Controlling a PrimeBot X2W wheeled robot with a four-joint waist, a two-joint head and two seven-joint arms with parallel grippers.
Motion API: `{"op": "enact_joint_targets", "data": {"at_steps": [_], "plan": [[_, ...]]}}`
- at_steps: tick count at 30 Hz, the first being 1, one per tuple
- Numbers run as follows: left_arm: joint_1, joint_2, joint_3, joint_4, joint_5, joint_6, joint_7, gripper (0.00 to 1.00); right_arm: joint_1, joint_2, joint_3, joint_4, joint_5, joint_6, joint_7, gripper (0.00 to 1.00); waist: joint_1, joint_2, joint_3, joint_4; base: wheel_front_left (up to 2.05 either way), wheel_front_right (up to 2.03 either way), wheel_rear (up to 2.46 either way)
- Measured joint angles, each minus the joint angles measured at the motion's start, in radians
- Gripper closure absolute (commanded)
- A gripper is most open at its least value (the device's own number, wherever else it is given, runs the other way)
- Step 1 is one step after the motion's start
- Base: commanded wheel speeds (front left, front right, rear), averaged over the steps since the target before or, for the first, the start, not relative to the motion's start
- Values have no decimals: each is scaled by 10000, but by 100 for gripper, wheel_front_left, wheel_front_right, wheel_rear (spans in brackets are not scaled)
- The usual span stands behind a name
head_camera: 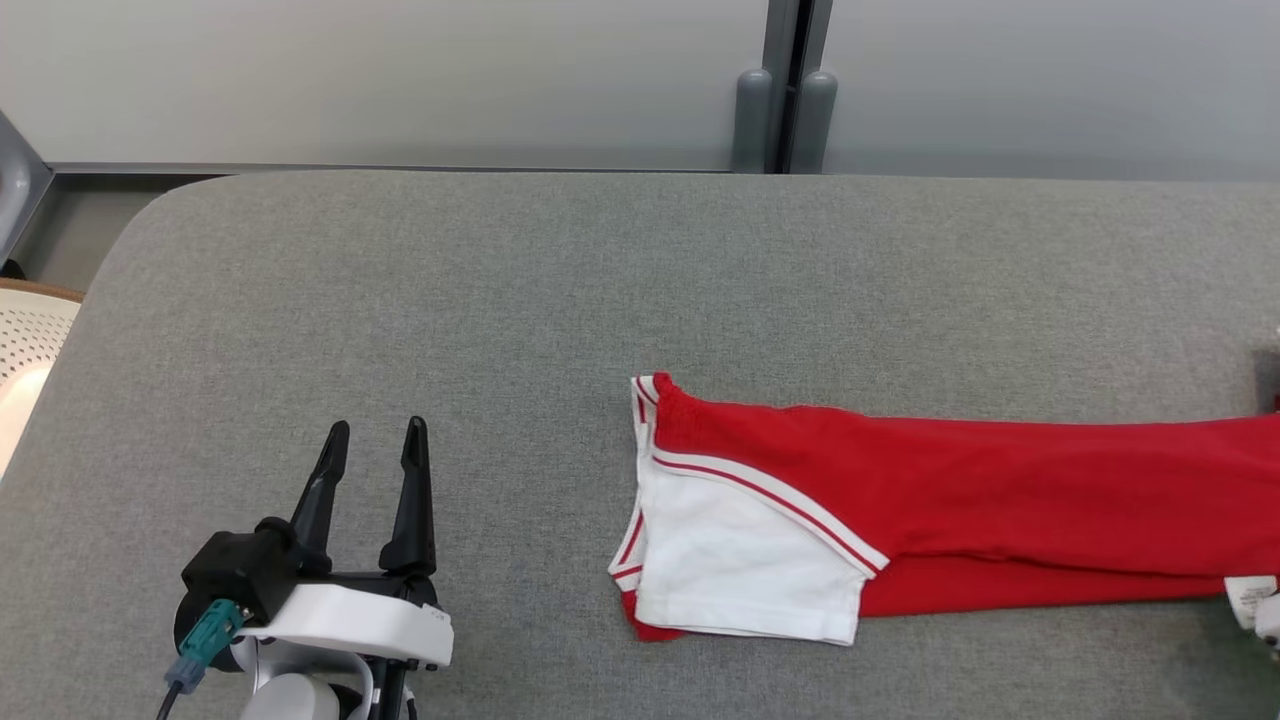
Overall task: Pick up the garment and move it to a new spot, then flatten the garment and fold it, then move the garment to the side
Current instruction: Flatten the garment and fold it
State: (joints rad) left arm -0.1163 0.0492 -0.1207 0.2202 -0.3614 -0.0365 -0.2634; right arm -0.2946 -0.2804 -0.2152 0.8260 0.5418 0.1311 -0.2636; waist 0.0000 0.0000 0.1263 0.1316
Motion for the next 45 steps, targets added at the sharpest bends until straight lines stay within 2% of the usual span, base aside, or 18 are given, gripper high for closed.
{"op": "enact_joint_targets", "data": {"at_steps": [3, 9, 15, 16, 21, 27, 33, 44, 45], "plan": [[24, 2, 15, 10, -90, 25, 0, 0, -115, -84, -430, -171, -343, -4, -2, 100, 0, 0, -77, -19, 0, 0, 0], [89, 0, 12, 81, -151, 38, 0, 0, -173, 322, -148, -1089, -447, -4, -4, 100, 0, 0, -255, -80, 0, 0, 0], [245, 2, -8, 174, -180, 36, 0, 0, -113, 986, 1323, -2769, -238, -4, 322, 100, 0, 0, -450, -165, 0, 0, 0], [276, 0, -25, 188, -194, 38, 0, 0, -22, 1258, 1837, -3453, -81, -4, 587, 100, 0, 0, -511, -180, 0, 0, 0], [280, 0, -82, 198, -272, 44, 0, 0, 198, 1847, 3405, -5058, 115, -4, 1394, 100, 1, 0, -574, -178, 0, 0, 0], [286, -2, -238, 240, -385, 84, 0, 0, 314, 2253, 4955, -6111, 575, -4, 2038, 100, 0, 0, -550, -22, 0, 0, 0], [285, -4, -539, 276, -606, 148, 0, 0, 439, 2297, 6031, -5565, 1283, -4, 1758, 100, 0, 0, -543, 386, 0, 0, 0], [223, 2, -708, 316, -700, 215, 0, 0, -418, 2299, 7925, -3310, 2882, -4, 502, 100, 1, 0, -200, 1093, 0, 0, 0], [222, 4, -731, 362, -694, 215, 0, 0, -462, 2299, 8132, -3133, 2991, -4, 410, 90, 0, 0, -160, 1136, 0, 0, 0]]}}
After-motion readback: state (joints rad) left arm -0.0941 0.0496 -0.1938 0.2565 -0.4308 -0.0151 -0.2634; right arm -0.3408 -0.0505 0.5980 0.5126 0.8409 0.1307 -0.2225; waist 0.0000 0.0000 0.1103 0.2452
